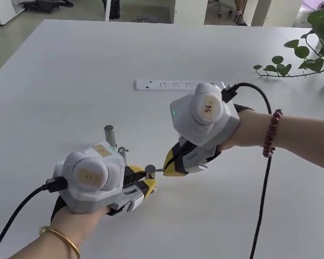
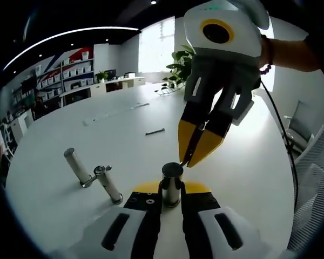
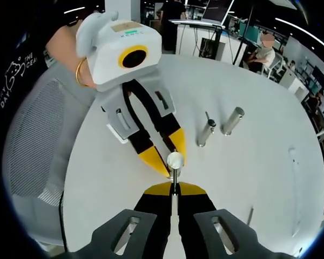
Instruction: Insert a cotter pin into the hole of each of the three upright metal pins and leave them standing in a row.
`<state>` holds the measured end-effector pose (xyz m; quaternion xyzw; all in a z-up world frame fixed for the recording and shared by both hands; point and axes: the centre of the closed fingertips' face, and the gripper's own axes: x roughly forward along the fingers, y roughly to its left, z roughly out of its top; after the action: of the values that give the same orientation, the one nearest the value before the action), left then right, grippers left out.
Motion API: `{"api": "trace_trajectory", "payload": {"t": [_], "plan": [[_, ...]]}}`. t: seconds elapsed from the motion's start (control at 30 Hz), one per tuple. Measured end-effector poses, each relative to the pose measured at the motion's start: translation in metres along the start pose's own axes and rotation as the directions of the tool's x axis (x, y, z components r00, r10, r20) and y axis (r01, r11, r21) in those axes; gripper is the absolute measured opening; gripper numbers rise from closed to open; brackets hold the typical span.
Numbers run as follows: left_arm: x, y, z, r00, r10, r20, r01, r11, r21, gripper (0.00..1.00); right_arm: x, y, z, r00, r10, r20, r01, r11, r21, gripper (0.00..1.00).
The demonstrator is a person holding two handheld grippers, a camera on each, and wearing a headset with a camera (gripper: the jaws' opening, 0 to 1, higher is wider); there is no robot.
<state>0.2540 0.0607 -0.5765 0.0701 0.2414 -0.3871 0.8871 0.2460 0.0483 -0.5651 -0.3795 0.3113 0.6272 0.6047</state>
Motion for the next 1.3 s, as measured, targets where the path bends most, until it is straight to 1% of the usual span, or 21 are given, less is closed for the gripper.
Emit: {"api": "trace_trajectory", "payload": {"t": [0.03,0.13,0.27,0.33,0.43,0.57,0.63,0.7,0.73,0.8,0.93,1.07,1.13,1.3], "plan": [[0.0,0.0,0.0,1.0,0.003,0.002,-0.003,1.0,-0.019,0.11,0.0,0.0,0.001,1.0,0.001,-0.001,-0.001,1.0,0.004,0.0],[-0.001,0.0,-0.001,0.9999,0.014,0.01,-0.013,0.999,-0.041,0.12,0.001,0.0,0.001,1.0,0.0,-0.002,0.0,1.0,0.01,0.0],[-0.001,0.001,-0.003,0.9994,0.024,0.026,-0.02,0.993,-0.119,0.12,0.003,0.0,0.004,1.0,0.0,-0.003,0.0,0.999,0.034,0.0],[0.0,0.002,-0.003,0.9992,0.025,0.031,-0.021,0.991,-0.131,0.12,0.004,0.0,0.005,1.0,-0.001,-0.002,0.001,0.999,0.039,0.0],[0.0,0.001,-0.003,0.999,0.029,0.033,-0.024,0.99,-0.14,0.12,0.005,0.0,0.007,1.0,-0.004,0.0,0.004,0.999,0.044,0.0],[0.0,0.001,-0.003,0.9989,0.03,0.034,-0.025,0.989,-0.148,0.12,0.006,0.0,0.009,0.9998,-0.009,0.018,0.008,0.999,0.046,0.0],[0.0,0.001,-0.003,0.9989,0.031,0.036,-0.026,0.988,-0.151,0.12,0.006,-0.001,0.009,0.9996,-0.014,0.026,0.012,0.998,0.059,0.0],[0.0,0.001,-0.003,0.9988,0.032,0.037,-0.026,0.988,-0.154,0.12,0.004,-0.002,0.01,0.9989,-0.021,0.041,0.018,0.998,0.062,0.0],[0.0,0.001,-0.003,0.9988,0.033,0.037,-0.027,0.987,-0.156,0.12,0.002,-0.001,0.01,0.9985,-0.017,0.052,0.013,0.997,0.076,0.02],[0.0,0.001,-0.003,0.9987,0.034,0.037,-0.028,0.987,-0.157,0.12,-0.001,-0.002,0.01,0.9981,-0.018,0.058,0.013,0.996,0.092,0.04],[0.0,0.001,-0.004,0.9987,0.036,0.037,-0.03,0.987,-0.16,0.12,-0.005,-0.003,0.005,0.9985,-0.028,0.048,0.023,0.996,0.092,0.03],[0.0,0.001,-0.004,0.9987,0.036,0.036,-0.03,0.987,-0.161,0.12,-0.004,0.001,0.001,0.9992,-0.018,0.036,0.015,0.996,0.084,0.0],[0.0,0.001,-0.004,0.9988,0.033,0.035,-0.027,0.987,-0.16,0.12,-0.003,0.001,0.001,0.9993,-0.021,0.032,0.018,0.997,0.072,0.0],[0.0,0.001,-0.005,0.999,0.03,0.034,-0.024,0.987,-0.161,0.12,-0.001,0.001,0.005,0.9991,-0.024,0.034,0.022,0.997,0.072,0.0]]}}
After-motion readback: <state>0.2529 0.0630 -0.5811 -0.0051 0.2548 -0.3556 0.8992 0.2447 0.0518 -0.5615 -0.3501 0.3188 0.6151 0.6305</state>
